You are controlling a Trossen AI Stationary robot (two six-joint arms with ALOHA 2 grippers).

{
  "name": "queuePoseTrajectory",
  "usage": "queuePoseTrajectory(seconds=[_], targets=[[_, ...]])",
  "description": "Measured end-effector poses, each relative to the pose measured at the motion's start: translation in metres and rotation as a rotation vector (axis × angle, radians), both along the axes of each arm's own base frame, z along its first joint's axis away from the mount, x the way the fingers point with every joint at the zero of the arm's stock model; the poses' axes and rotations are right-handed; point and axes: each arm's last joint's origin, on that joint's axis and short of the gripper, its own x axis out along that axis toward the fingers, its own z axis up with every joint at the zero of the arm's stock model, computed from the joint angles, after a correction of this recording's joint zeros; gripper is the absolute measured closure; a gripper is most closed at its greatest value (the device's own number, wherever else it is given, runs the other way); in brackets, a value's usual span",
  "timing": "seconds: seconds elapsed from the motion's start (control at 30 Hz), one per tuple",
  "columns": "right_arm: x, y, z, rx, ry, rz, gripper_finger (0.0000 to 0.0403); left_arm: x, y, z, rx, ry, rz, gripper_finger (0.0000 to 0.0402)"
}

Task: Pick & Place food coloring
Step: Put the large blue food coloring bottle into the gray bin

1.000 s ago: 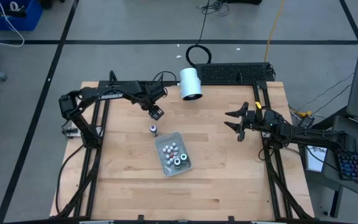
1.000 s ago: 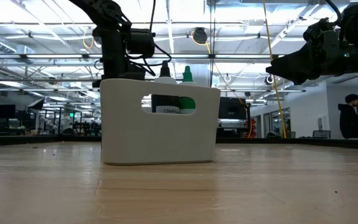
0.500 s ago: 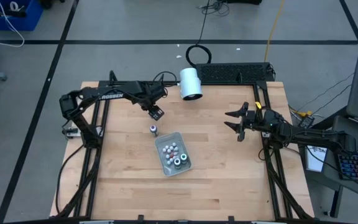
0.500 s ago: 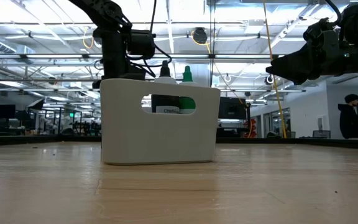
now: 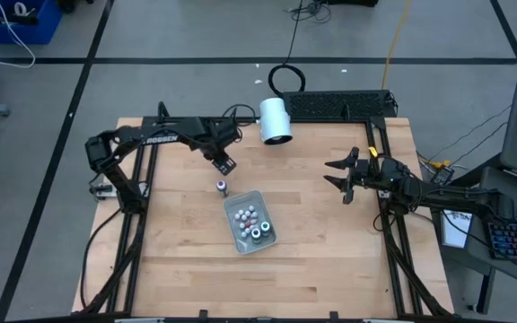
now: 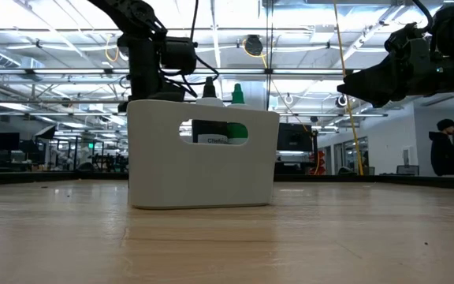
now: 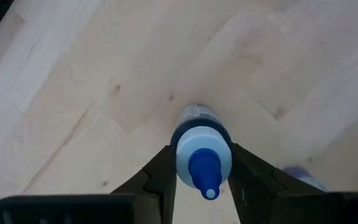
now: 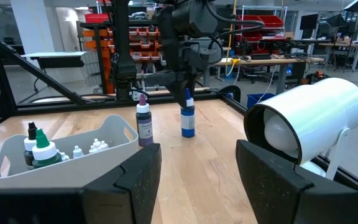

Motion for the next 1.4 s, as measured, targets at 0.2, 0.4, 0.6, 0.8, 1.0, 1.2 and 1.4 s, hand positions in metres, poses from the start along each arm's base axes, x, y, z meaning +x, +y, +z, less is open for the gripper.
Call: queuePoseTrajectory(seconds=[0.2,0.4,0.6,0.8,1.0,1.2,1.4], targets=[[0.0,0.0,0.0,0.0,0.0,0.0,0.0206,-0.006,-0.029,0.026,0.021,-0.012,-0.088,0.0281],[0.0,0.0,0.0,0.0,0.0,0.0,0.0206,-0.005,-0.084,0.078,0.078,-0.104,-0.22,0.0281],[0.0,0.0,0.0,0.0,0.0,0.0,0.0206,0.001,-0.155,0.117,0.108,-0.179,-0.421,0.0281],[0.0,0.0,0.0,0.0,0.0,0.0,0.0206,0.011,-0.209,0.131,0.113,-0.28,-0.541,0.0281],[0.0,0.0,0.0,0.0,0.0,0.0,0.0206,0.029,-0.239,0.116,0.062,-0.238,-0.575,0.0281],[0.0,0.0,0.0,0.0,0.0,0.001,0.0206,0.05,-0.268,0.09,-0.004,-0.158,-0.654,0.0281],[0.0,0.0,0.0,0.0,0.0,0.0,0.0206,0.061,-0.29,0.084,-0.009,-0.151,-0.706,0.0281]])
